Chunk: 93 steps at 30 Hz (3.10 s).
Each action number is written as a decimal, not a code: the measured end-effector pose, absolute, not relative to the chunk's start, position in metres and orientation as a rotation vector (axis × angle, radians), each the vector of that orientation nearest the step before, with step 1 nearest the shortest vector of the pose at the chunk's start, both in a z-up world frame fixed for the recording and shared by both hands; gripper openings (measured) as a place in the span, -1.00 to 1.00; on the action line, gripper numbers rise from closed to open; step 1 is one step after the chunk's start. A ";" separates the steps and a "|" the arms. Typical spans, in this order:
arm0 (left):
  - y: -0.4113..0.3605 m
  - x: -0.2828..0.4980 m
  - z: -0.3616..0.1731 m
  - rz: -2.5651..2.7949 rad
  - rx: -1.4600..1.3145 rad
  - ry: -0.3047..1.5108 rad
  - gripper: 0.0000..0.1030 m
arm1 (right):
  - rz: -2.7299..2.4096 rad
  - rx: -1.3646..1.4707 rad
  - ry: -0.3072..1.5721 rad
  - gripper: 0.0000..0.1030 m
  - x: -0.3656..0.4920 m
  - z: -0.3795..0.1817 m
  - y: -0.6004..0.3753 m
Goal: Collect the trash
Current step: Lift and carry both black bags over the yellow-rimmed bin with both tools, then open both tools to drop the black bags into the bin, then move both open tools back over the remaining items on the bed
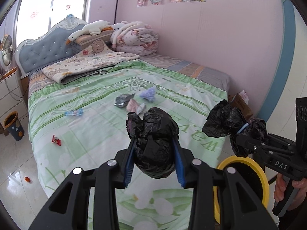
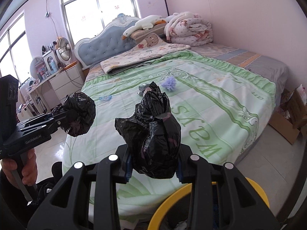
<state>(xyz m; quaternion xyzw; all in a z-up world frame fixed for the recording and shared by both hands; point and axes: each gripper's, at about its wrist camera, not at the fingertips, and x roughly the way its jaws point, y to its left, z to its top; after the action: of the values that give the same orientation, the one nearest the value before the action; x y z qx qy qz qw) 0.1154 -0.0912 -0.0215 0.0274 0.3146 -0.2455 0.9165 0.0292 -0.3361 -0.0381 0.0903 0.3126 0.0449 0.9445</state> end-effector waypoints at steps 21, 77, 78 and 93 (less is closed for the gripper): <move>-0.179 0.065 -0.049 -0.684 0.181 0.686 -0.34 | -0.032 0.234 0.642 -0.35 -0.037 -0.053 -0.402; -0.219 0.026 -0.088 -0.795 0.252 0.742 0.47 | -0.168 0.357 0.722 0.15 -0.102 -0.094 -0.462; -0.216 0.028 -0.086 -0.790 0.243 0.738 0.51 | -0.170 0.356 0.718 0.16 -0.103 -0.093 -0.462; -0.160 0.063 -0.070 -0.648 0.226 0.685 0.63 | -0.125 0.329 0.701 0.29 -0.073 -0.081 -0.443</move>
<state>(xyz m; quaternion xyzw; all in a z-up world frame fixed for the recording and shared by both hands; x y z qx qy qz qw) 0.0627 -0.1601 -0.0698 0.1088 0.3291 -0.3116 0.8847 -0.0725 -0.4430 -0.0810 0.1604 0.3416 -0.0608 0.9241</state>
